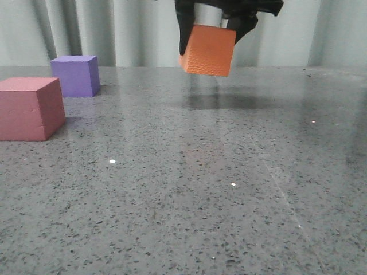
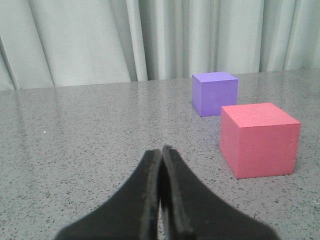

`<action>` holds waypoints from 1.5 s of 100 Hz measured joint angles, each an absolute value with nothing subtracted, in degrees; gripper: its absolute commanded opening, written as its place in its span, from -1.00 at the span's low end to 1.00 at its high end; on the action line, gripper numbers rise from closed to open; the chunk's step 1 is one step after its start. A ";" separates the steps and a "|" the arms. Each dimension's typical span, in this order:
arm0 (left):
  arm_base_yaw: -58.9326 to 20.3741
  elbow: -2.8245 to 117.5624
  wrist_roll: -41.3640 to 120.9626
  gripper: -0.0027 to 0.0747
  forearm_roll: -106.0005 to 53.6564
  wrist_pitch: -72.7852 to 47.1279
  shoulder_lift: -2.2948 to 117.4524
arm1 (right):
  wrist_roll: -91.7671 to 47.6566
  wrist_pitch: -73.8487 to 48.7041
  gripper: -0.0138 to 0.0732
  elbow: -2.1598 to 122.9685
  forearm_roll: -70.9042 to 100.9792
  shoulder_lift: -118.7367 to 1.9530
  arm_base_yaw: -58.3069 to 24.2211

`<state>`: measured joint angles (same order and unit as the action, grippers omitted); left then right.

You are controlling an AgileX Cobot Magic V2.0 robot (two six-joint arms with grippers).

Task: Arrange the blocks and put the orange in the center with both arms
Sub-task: 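Lift the orange cube with the right gripper and carry it to table center, then open the right gripper and raise it away from the orange cube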

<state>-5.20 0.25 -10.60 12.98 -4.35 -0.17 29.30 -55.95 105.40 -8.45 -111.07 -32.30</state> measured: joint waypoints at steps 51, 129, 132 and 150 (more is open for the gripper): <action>-5.20 0.25 -10.60 -0.98 12.98 -4.35 -0.17 | 41.49 -59.39 -0.19 112.67 -13.49 -120.51 -38.16; -5.20 0.25 -10.60 -0.98 12.98 -4.35 -0.17 | 37.24 -60.63 0.82 114.07 -13.49 -119.50 -38.16; -5.20 0.25 -10.60 -0.98 12.98 -4.35 -0.17 | 35.95 -60.72 0.82 114.35 -13.49 -118.67 -38.16; -5.20 0.25 -10.60 -0.98 12.98 -4.35 -0.17 | 26.58 -62.19 0.82 114.72 -13.49 -112.08 -38.16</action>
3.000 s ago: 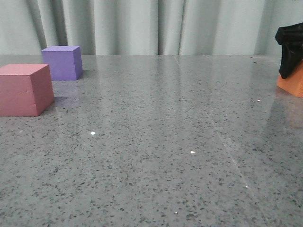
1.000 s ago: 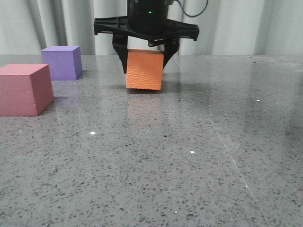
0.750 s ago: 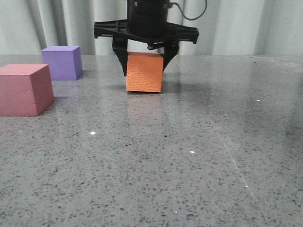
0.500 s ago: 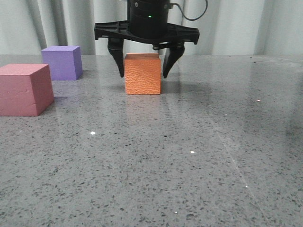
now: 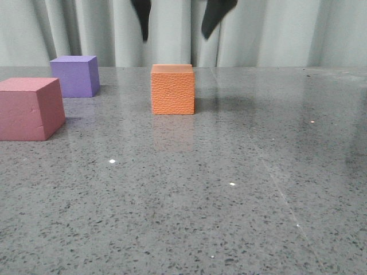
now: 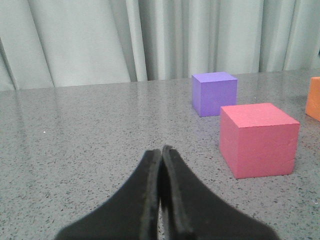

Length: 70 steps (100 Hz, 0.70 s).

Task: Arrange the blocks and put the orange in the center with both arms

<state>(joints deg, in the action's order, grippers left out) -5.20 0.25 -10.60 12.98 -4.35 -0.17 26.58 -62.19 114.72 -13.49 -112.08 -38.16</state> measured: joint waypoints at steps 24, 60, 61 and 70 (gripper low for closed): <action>-5.20 0.25 -10.60 -0.98 12.98 -4.35 -0.17 | 19.10 -64.97 0.82 113.78 -16.55 -100.90 -38.16; -5.20 0.25 -10.60 -0.98 12.98 -4.35 -0.17 | 18.85 -60.84 0.81 88.48 -20.54 -78.60 -36.93; -5.20 0.25 -10.60 -0.98 12.98 -4.35 -0.17 | 19.00 -60.41 0.81 87.12 -20.54 -77.59 -36.79; -5.20 0.25 -10.60 -0.98 12.98 -4.35 -0.17 | 19.79 -58.15 0.66 79.13 -20.54 -71.03 -35.55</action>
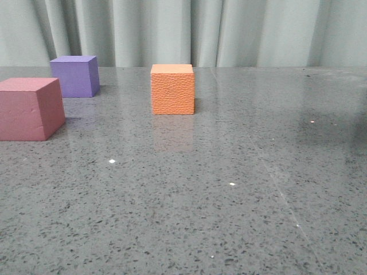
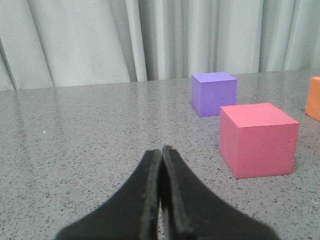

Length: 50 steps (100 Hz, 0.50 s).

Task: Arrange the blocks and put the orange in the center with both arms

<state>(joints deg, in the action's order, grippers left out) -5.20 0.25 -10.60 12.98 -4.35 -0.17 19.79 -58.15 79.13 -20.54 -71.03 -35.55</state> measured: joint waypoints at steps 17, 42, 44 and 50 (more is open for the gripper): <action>-5.20 0.25 -10.60 -0.98 12.98 -4.35 -0.17 | 21.01 -55.90 -0.12 64.81 -20.75 -59.68 -32.66; -5.20 0.25 -10.60 -0.98 12.98 -4.35 -0.17 | 21.10 -55.90 -0.83 52.48 -20.94 -45.26 -31.88; -5.20 0.25 -10.60 -0.98 12.98 -4.35 -0.17 | 21.10 -55.90 -0.83 51.82 -20.94 -44.51 -31.88; -5.20 0.25 -10.60 -0.98 12.98 -4.35 -0.17 | 21.10 -56.15 -0.83 50.33 -20.94 -41.24 -31.88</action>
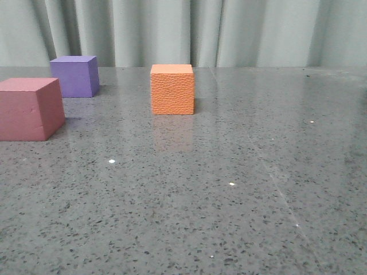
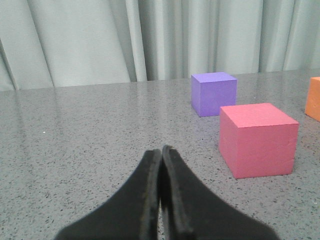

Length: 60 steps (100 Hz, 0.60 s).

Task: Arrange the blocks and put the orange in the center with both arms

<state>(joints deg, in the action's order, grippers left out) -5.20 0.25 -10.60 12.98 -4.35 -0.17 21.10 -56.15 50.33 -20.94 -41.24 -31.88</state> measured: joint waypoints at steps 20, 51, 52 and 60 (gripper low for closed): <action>-5.20 0.25 -10.60 -0.98 12.98 -4.35 -0.17 | 21.10 -59.89 -0.84 49.07 -20.94 -33.91 -31.88; -5.20 0.25 -10.60 -0.98 12.98 -4.35 -0.17 | 21.10 -61.58 -0.84 49.07 -20.94 -32.86 -31.88; -5.20 0.25 -10.60 -0.98 12.98 -4.35 -0.17 | 21.10 -61.58 -0.84 49.07 -20.94 -32.86 -31.88; -5.20 0.25 -10.60 -0.98 12.98 -4.35 -0.17 | 21.10 -61.58 -0.84 49.07 -20.94 -32.86 -31.88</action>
<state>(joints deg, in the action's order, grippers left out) -5.20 0.25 -10.60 12.98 -4.35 -0.17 21.10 -61.58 49.07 -20.94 -32.86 -31.88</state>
